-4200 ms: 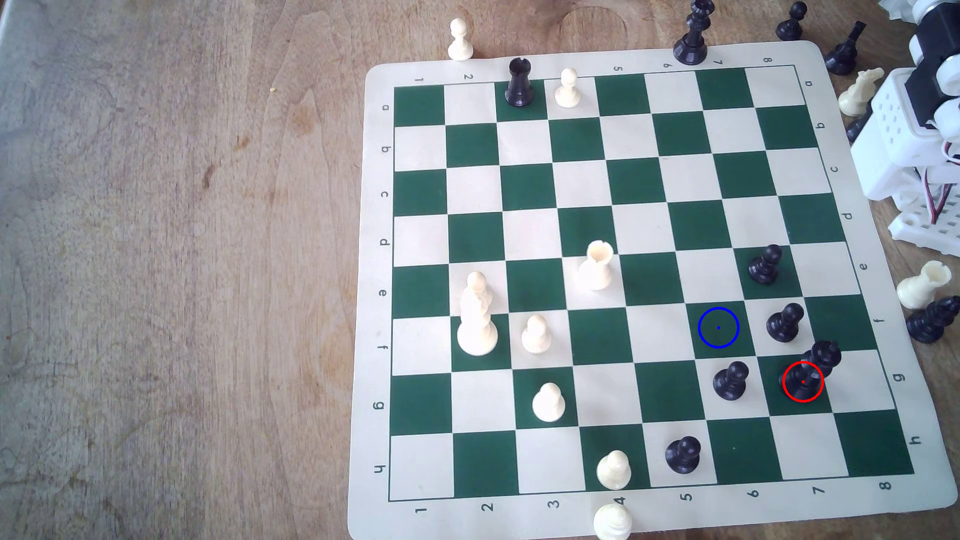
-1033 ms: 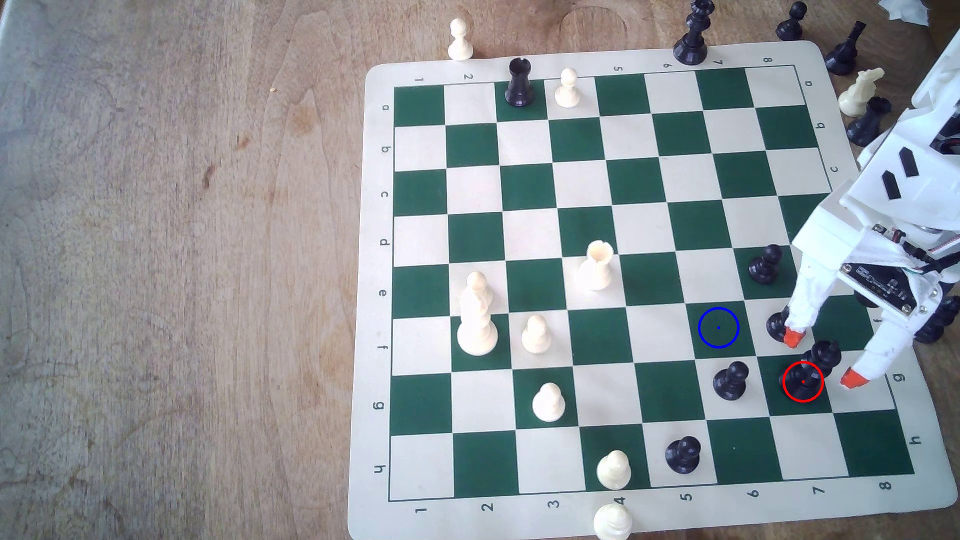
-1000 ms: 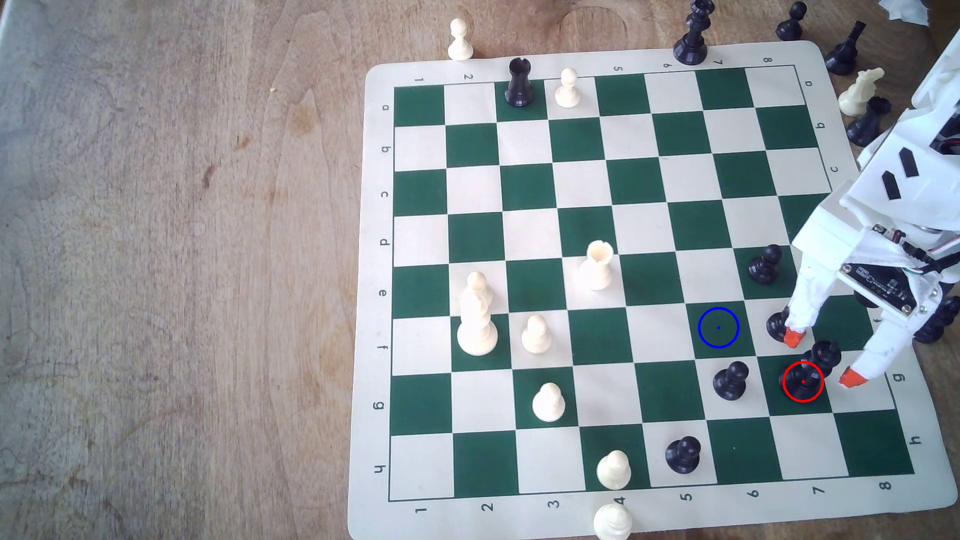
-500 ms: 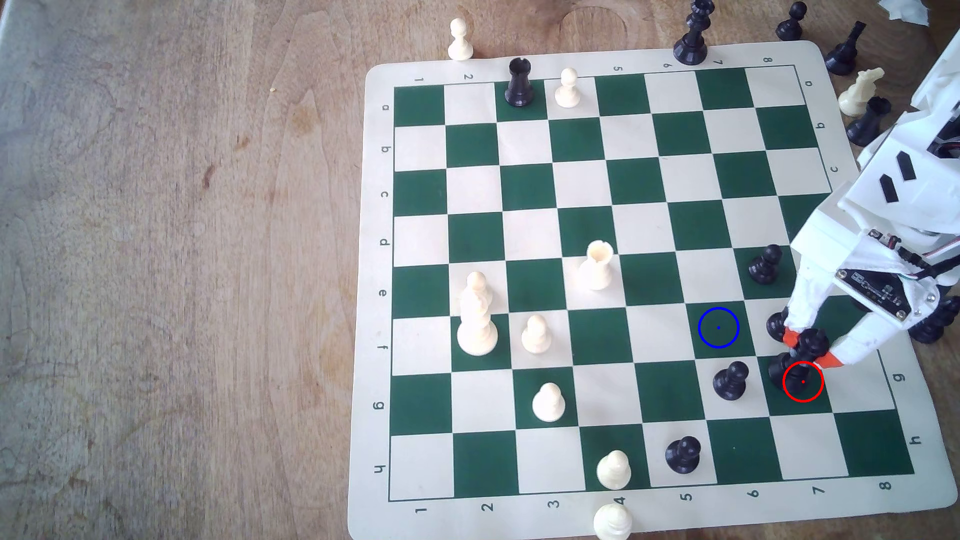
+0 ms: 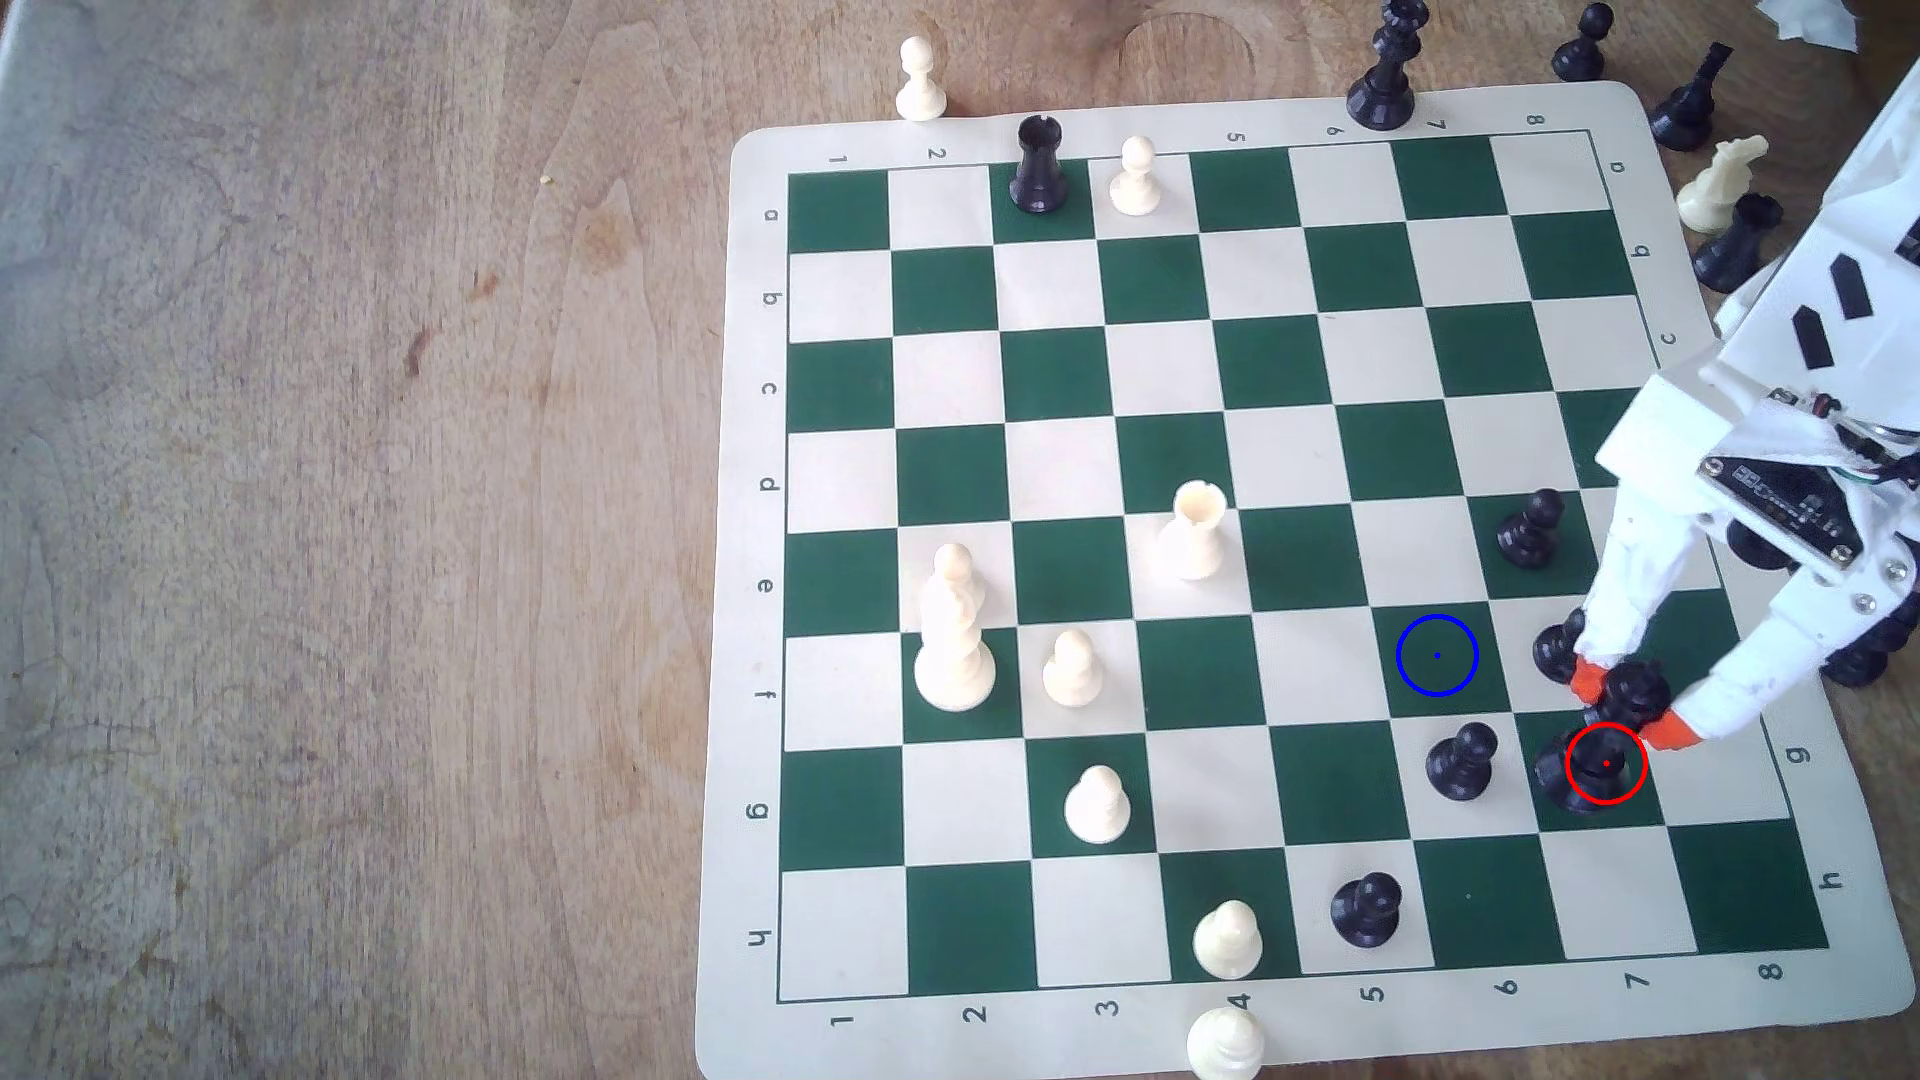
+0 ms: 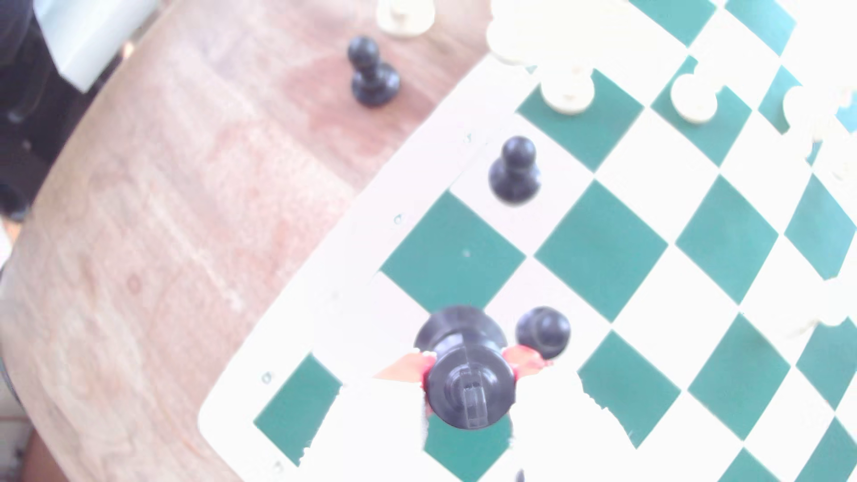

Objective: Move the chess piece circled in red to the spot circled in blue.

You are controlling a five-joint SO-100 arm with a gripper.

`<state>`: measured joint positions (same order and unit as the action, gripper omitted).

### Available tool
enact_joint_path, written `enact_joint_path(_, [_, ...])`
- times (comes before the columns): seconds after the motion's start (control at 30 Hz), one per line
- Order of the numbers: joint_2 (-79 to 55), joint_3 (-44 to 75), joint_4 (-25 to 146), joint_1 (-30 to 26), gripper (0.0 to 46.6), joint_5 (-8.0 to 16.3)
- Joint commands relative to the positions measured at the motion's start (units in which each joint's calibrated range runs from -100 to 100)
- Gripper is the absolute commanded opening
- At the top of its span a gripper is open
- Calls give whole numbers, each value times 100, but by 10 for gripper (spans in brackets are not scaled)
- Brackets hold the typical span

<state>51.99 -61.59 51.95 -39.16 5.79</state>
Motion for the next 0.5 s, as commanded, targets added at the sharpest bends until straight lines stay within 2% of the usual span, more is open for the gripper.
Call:
enact_joint_path(0.0, [90,1218,349,158,17,-5])
enact_joint_path(0.3, [-267,1445,464,1049,17,-278])
enact_joint_path(0.47, [-471,1182,480,1315,17,-400])
